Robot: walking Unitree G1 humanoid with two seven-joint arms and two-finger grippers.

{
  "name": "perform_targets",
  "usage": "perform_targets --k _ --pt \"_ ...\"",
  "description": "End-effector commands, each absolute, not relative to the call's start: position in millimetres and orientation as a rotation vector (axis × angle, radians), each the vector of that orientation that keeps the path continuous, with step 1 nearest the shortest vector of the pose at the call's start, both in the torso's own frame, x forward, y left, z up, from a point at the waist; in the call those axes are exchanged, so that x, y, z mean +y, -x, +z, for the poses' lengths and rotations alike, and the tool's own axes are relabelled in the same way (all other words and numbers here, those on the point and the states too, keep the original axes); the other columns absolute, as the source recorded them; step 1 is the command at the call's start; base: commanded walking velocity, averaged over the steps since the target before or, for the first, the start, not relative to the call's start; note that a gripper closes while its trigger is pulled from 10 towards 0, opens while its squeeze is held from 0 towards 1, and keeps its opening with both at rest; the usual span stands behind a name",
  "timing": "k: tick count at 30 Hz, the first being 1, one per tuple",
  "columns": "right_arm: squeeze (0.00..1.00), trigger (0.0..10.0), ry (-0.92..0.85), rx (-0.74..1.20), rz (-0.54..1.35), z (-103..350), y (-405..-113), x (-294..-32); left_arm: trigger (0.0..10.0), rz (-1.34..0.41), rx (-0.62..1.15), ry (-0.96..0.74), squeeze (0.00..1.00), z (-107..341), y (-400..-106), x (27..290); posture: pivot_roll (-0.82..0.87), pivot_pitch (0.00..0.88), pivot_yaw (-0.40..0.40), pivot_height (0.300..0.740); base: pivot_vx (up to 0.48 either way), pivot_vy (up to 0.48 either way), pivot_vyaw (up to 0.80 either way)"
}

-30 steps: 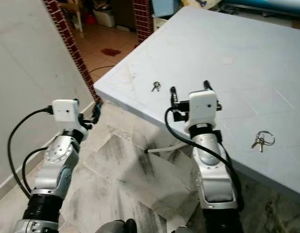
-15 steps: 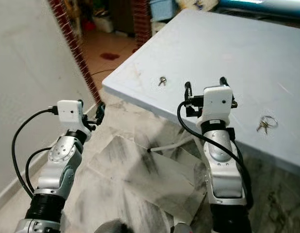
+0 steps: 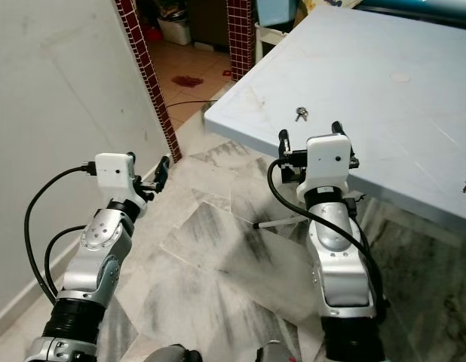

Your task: Hang keys on a hook

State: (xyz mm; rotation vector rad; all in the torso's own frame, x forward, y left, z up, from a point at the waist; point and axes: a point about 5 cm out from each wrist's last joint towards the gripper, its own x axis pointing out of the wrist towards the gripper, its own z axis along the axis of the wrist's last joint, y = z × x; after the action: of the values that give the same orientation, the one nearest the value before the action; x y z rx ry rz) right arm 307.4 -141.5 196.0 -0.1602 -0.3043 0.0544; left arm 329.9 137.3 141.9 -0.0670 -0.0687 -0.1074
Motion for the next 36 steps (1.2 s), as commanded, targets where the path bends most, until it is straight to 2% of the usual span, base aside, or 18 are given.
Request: perform_targets --k 1,20,30,36 --pt "0.00 10.0 0.172 -0.322 0.073 201 -308 -140 10.0 -0.092 -0.076 0.072 0.00 142 -329 139 -0.06 0.151 0.053 0.740 0.000 0.000 0.00" --pt "0.00 10.0 0.203 -0.301 0.157 203 -314 -133 10.0 -0.031 -0.085 0.119 0.00 136 -319 137 -0.05 0.165 -0.050 0.740 0.000 0.000 0.00" --pt "0.00 10.0 0.180 -0.296 0.145 201 -314 -129 10.0 -0.037 -0.079 0.110 0.00 135 -316 138 -0.03 0.167 -0.020 0.740 0.000 0.000 0.00" --pt "0.00 10.0 0.172 -0.293 0.125 200 -315 -131 10.0 -0.063 -0.092 0.097 0.00 139 -319 137 -0.04 0.164 0.002 0.740 0.000 0.000 -0.70"
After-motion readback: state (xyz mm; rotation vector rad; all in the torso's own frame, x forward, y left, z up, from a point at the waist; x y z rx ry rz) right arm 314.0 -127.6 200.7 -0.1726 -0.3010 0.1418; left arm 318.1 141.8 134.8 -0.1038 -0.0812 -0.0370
